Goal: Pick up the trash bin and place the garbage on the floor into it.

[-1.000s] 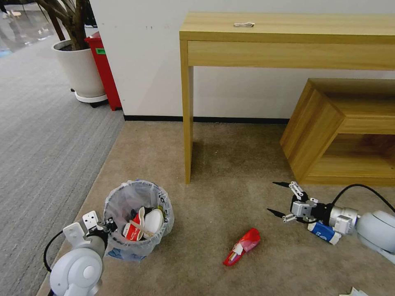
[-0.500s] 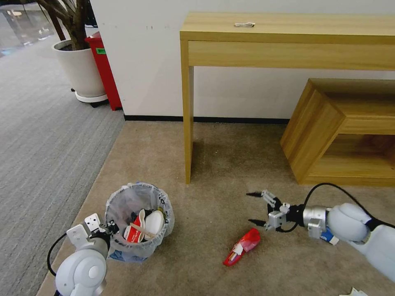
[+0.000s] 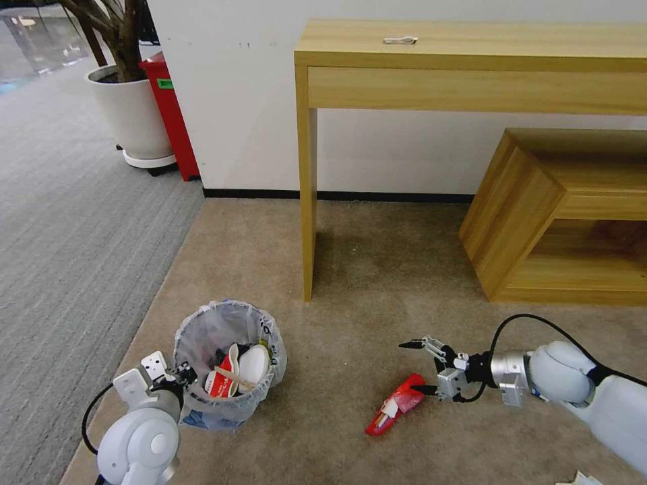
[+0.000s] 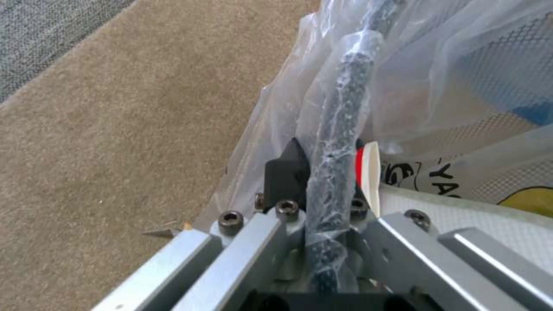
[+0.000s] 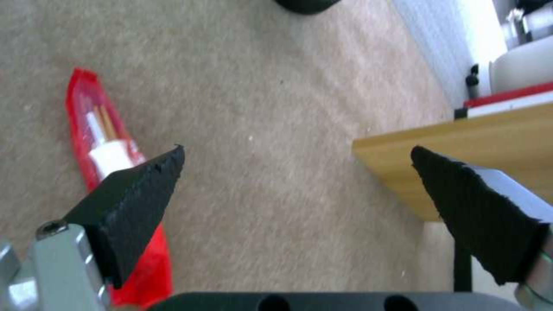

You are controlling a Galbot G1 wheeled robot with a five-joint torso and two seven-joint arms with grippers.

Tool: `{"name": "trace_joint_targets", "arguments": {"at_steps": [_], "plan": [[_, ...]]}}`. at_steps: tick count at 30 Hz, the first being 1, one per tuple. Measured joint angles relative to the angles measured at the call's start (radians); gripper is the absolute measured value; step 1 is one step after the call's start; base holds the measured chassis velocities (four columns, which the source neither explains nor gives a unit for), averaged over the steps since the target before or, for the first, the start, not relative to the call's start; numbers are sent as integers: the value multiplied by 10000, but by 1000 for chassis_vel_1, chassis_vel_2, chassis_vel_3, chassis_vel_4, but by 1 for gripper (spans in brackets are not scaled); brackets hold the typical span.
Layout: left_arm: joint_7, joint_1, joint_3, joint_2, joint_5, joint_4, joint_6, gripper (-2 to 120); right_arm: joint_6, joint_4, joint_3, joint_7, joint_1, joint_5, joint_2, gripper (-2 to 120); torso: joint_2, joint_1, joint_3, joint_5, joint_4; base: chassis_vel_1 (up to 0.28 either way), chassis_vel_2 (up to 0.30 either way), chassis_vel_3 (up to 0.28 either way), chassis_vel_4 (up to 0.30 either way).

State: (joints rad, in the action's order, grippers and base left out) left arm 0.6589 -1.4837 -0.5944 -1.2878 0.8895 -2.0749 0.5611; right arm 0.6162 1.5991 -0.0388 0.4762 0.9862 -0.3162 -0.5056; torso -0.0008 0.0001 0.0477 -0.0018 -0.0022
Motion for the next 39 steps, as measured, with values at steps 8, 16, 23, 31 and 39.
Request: {"name": "trace_joint_targets", "arguments": {"at_steps": [8, 16, 23, 31, 39], "plan": [[5, 136, 57, 70, 11, 182, -6, 0, 296, 44, 851, -20, 890, -82, 289, 100, 0, -1, -1, -1, 1, 0, 0, 0, 0], [1, 233, 133, 62, 25, 269, -25, 0, 356, -57, 1329, -194, 1530, -232, 295, 100, 0, 0, -1, 0, 0, 0, 0, 0, 0], [-10, 232, 154, 36, 40, 254, -32, 0, 243, -433, 667, -389, 1039, -393, -266, 100, 0, 0, 1, -2, 1, 0, 0, 0, 0], [-9, 179, 116, -87, 52, 168, -31, 0, 214, -1003, 22, -494, 516, -643, -907, 99, 0, 0, 1, -4, 0, 0, 0, 0, 0], [15, 185, 86, -159, 49, 163, -23, 0, 339, -1567, -359, -540, 228, -827, -1453, 99, 0, 0, 1, -4, 0, 0, 0, 0, 0]]}}
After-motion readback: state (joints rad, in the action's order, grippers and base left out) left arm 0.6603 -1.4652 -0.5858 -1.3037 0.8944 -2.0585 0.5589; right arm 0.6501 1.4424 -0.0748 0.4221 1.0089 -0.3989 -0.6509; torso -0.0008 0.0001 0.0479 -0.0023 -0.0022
